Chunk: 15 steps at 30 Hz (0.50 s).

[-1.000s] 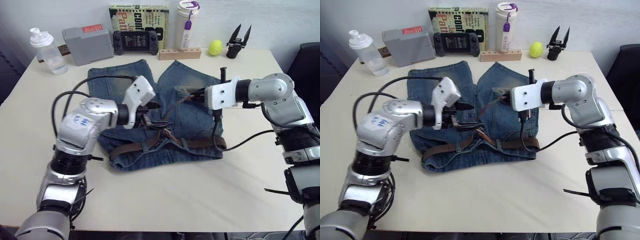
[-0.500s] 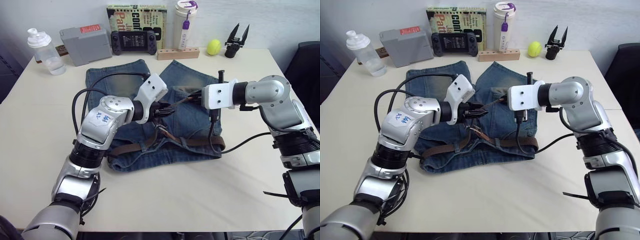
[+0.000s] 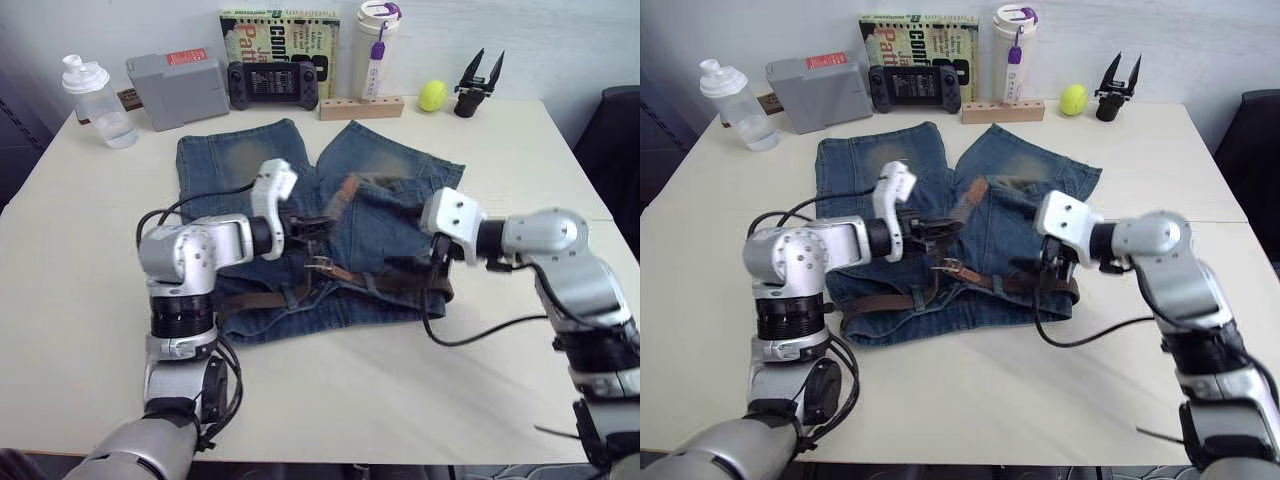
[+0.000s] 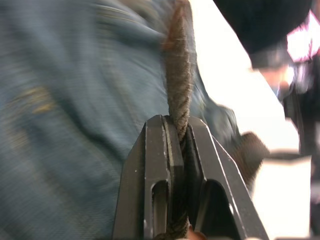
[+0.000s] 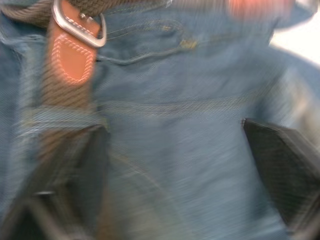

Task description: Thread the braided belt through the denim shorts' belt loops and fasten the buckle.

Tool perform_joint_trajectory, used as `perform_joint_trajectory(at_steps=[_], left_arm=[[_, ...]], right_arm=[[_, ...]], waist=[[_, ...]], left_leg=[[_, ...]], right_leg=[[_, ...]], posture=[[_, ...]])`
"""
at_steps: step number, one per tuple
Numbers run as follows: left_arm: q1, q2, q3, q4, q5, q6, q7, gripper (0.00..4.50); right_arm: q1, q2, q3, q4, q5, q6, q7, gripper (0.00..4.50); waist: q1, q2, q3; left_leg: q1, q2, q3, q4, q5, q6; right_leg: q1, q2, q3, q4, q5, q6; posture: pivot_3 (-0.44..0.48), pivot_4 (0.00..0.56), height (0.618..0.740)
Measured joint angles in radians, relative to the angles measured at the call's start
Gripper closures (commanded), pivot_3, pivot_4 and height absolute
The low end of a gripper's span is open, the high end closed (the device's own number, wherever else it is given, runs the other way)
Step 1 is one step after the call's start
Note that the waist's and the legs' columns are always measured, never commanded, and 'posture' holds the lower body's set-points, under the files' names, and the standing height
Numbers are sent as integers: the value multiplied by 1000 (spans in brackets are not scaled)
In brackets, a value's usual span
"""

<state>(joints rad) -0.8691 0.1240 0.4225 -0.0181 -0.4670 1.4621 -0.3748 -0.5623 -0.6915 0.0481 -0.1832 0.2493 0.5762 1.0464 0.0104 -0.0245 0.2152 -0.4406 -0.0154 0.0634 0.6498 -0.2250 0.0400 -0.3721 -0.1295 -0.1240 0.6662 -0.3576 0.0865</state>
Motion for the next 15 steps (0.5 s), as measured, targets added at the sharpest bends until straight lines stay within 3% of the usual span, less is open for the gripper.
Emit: perform_joint_trajectory(at_steps=[5, 10, 15], left_arm=[[-119, -109, 303, 30, -54, 138, 99, 4500], [-130, -135, 438, 103, -200, 153, 197, 4500], [-121, -63, 468, 182, -426, 154, 320, 4500]], right_arm=[[0, 157, -98, -61, 196, 243, -128, 1906], [-28, 278, -113, -12, 274, 332, -229, 4307], [-97, 359, -111, 48, 317, 360, -282, 4446]], waist=[[6, 0, 0], [5, 0, 0], [-5, 0, 0]], left_leg=[[0, 0, 0, -1, 0, 0], [0, -1, 0, -1, 0, 0], [1, -1, 1, -2, 0, -1]], right_leg=[[1, 0, -1, -1, 0, 0], [-1, 0, 0, -1, 0, 0], [-2, 0, 1, 1, 0, 0]], posture=[[0, 150, 697], [0, 150, 697], [0, 150, 697]])
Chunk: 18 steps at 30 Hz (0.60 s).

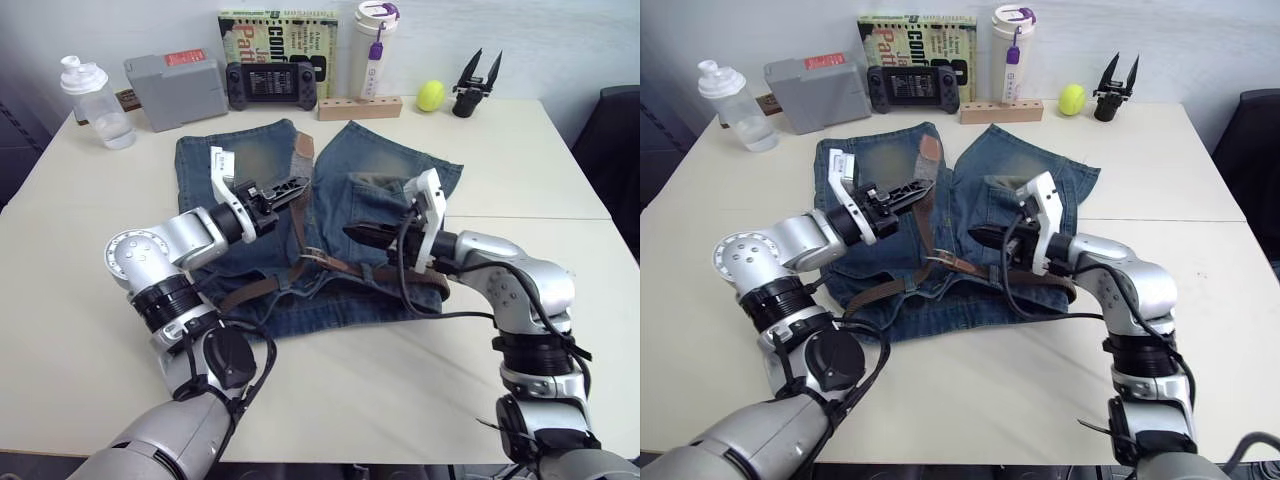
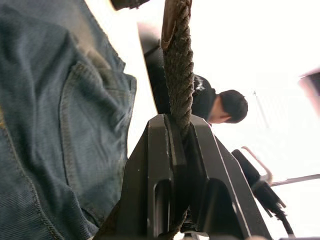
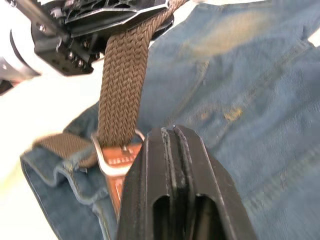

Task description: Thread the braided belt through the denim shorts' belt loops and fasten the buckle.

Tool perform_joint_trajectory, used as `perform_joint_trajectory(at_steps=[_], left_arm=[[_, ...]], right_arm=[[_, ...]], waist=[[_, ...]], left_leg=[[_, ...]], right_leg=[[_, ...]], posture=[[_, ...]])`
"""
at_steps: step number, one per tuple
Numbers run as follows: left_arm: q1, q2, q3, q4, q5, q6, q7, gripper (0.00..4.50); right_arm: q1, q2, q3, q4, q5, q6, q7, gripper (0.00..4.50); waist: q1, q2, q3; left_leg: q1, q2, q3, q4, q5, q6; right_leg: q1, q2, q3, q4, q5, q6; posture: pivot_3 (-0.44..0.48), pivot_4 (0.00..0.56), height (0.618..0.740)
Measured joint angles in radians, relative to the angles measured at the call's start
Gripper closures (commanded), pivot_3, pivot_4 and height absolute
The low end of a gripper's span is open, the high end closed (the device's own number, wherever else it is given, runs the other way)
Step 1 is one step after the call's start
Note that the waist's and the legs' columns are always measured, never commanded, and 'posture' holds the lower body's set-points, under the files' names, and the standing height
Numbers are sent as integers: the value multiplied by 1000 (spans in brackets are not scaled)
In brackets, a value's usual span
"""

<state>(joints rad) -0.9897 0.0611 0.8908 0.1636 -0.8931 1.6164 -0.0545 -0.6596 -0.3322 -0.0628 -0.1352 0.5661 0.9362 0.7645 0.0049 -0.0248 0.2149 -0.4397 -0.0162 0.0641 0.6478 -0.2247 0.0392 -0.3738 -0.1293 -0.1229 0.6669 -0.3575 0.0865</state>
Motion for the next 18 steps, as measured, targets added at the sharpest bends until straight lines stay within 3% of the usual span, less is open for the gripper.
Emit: perform_joint_trajectory(at_steps=[2, 7, 12, 18], left_arm=[[39, 67, -33, 24, -134, -1, 59, 4500], [91, 112, -85, 50, -336, -2, 171, 4500], [229, 125, -144, 49, -564, -5, 267, 4500], [376, 179, -213, 32, -748, -116, 397, 4500]], right_arm=[[-3, 38, 35, 11, 15, 4, -5, 4446], [23, 53, 143, 33, -8, -37, 9, 4446], [97, -19, 307, 47, -93, -112, 80, 4446], [106, -56, 368, 43, -158, -198, 99, 4446]], waist=[[-7, 0, 0], [-5, -1, 0], [-7, -1, -1], [-6, -6, -4]], left_leg=[[0, 0, 0, -1, 0, 0], [0, -1, 1, 1, 0, 0], [2, -3, 1, 0, 0, 0], [5, -1, 1, 0, -1, -1]], right_leg=[[-1, 0, 1, 0, 0, 0], [-1, 0, 3, 2, 0, 0], [-1, -1, 6, 3, 0, 0], [0, 0, 7, 5, 0, 0]], posture=[[0, 150, 697], [0, 150, 697], [0, 150, 697], [0, 150, 697]])
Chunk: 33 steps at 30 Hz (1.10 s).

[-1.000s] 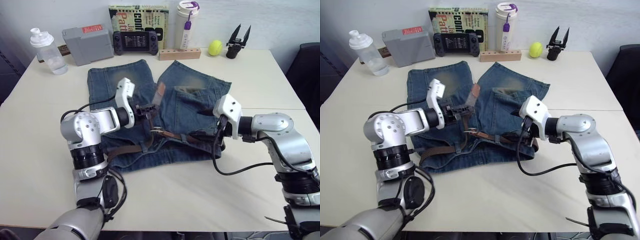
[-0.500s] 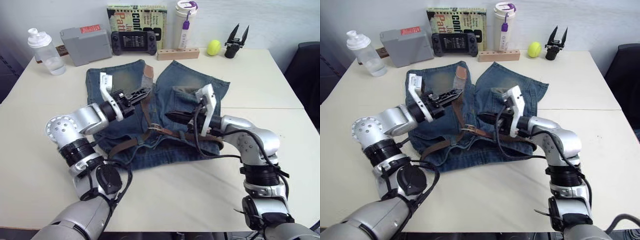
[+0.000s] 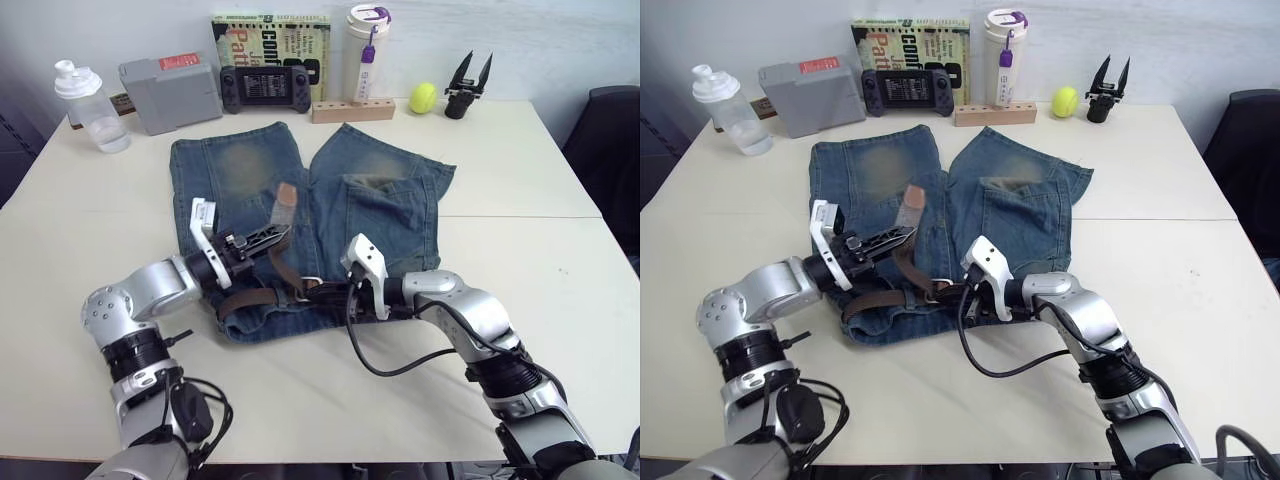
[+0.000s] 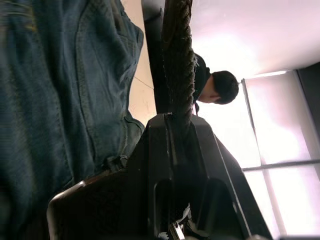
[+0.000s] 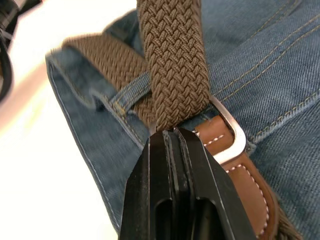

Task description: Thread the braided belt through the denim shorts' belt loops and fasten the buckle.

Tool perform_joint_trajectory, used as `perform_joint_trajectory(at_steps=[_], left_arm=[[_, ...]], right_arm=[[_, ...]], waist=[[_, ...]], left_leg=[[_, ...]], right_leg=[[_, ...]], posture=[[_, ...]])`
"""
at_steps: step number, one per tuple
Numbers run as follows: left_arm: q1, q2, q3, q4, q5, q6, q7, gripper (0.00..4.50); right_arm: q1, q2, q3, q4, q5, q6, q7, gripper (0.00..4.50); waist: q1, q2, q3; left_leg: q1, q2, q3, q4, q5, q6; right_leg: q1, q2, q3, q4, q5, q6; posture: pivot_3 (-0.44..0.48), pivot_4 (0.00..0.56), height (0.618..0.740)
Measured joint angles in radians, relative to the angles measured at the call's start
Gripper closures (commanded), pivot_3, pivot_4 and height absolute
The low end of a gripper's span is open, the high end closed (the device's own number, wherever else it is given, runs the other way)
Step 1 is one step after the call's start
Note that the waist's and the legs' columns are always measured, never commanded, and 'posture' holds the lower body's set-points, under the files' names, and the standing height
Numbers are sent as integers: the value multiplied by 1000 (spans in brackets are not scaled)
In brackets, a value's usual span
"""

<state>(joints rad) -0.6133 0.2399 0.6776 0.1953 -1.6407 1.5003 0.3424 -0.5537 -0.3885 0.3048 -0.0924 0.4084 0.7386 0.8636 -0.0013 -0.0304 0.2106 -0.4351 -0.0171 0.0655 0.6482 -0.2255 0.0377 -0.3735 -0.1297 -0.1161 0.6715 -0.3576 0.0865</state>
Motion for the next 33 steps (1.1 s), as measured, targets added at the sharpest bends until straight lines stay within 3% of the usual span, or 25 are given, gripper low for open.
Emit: perform_joint_trajectory(at_steps=[3, 12, 22, 29, 33], left_arm=[[61, 73, -71, -13, -94, -80, 50, 4500], [168, 178, -195, -43, -190, -219, 56, 4500], [211, 244, -289, -83, -243, -339, 40, 4500], [233, 288, -326, -107, -220, -362, -13, 4500], [248, 299, -367, -117, -114, -374, -50, 4500]], right_arm=[[11, 0, -28, -1, 14, -9, 17, 4446], [-51, -93, -90, 3, 20, -32, 88, 4446], [-80, -30, -32, 117, -14, -83, 138, 4446], [-101, 22, -25, 182, -35, -127, 155, 4446], [-119, 56, -13, 215, -46, -152, 169, 4446]], waist=[[2, -2, -1], [0, -2, -1], [0, -2, -1], [-1, -2, -1], [-1, -2, -1]], left_leg=[[-1, -1, 0, 1, 0, 0], [-2, 0, 0, 0, 0, 0], [-2, 0, 1, 0, 0, 0], [-2, 0, 1, -1, 0, 0], [-2, 0, 1, -1, 0, 0]], right_leg=[[0, 0, 1, -1, 0, 0], [-1, 0, 1, -7, 0, 0], [-1, 0, 1, -8, 0, 0], [-1, 0, 1, -8, 0, 0], [-1, 0, 1, -8, 0, 0]], posture=[[0, 150, 697], [0, 150, 697], [0, 150, 697], [0, 150, 697], [0, 150, 697]])
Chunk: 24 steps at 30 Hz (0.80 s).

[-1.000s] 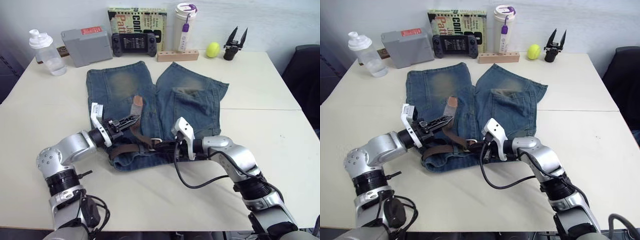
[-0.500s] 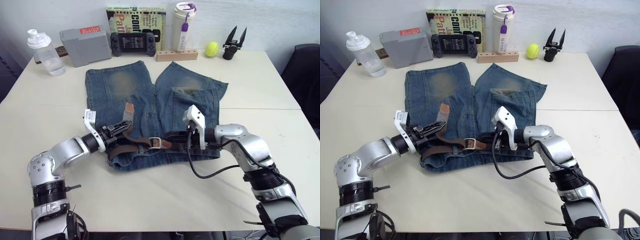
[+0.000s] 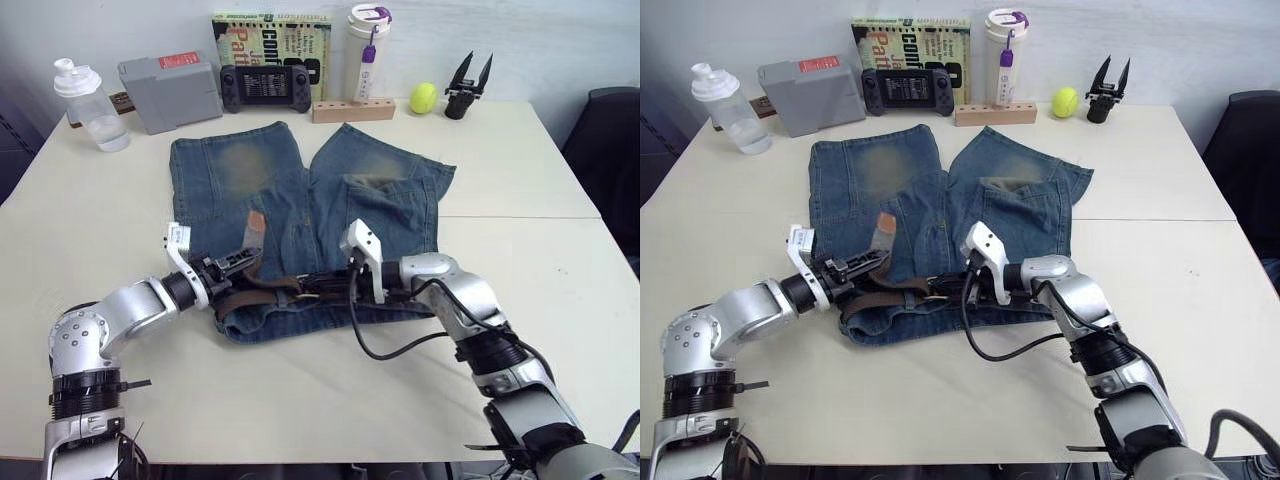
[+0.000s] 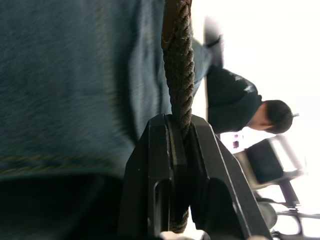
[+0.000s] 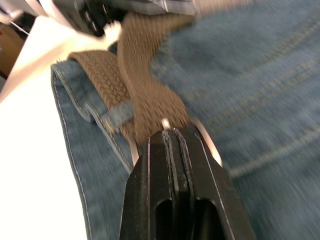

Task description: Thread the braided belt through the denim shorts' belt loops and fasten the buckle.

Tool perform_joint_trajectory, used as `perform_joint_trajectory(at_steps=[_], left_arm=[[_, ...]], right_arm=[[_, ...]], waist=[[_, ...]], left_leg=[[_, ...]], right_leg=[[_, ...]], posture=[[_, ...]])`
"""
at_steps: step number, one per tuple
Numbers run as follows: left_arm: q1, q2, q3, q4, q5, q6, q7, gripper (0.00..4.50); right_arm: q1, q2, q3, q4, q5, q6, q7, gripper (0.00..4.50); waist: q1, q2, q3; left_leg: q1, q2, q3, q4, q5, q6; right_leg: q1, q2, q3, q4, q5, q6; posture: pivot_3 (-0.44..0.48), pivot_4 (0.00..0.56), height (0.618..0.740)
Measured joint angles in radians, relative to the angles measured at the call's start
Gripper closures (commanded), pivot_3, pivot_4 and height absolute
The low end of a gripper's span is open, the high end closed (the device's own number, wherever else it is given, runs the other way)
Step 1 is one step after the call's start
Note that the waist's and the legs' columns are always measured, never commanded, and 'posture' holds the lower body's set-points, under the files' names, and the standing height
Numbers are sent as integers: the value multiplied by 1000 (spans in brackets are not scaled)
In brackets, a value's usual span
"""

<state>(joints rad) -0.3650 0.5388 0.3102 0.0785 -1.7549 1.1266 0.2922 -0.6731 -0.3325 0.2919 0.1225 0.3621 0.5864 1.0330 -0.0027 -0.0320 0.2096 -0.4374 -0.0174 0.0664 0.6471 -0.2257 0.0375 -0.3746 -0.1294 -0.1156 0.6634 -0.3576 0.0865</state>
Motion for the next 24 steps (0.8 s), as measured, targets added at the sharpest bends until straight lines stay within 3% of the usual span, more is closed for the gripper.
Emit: perform_joint_trajectory(at_steps=[8, 24], left_arm=[[0, -5, -24, -36, 159, -30, -55, 4500], [0, -1, -14, -37, 247, -25, -121, 4500]], right_arm=[[0, 13, 19, 39, -29, -41, 28, 4446], [-104, 34, 83, 155, -91, 3, 67, 4446]], waist=[[0, 0, 0], [-2, 1, -3]], left_leg=[[0, 0, 0, 0, 0, -1], [3, 0, 0, -1, -1, -1]], right_leg=[[0, 0, 0, 0, 0, 0], [1, 0, 0, 0, 0, 0]], posture=[[0, 150, 697], [0, 150, 697]])
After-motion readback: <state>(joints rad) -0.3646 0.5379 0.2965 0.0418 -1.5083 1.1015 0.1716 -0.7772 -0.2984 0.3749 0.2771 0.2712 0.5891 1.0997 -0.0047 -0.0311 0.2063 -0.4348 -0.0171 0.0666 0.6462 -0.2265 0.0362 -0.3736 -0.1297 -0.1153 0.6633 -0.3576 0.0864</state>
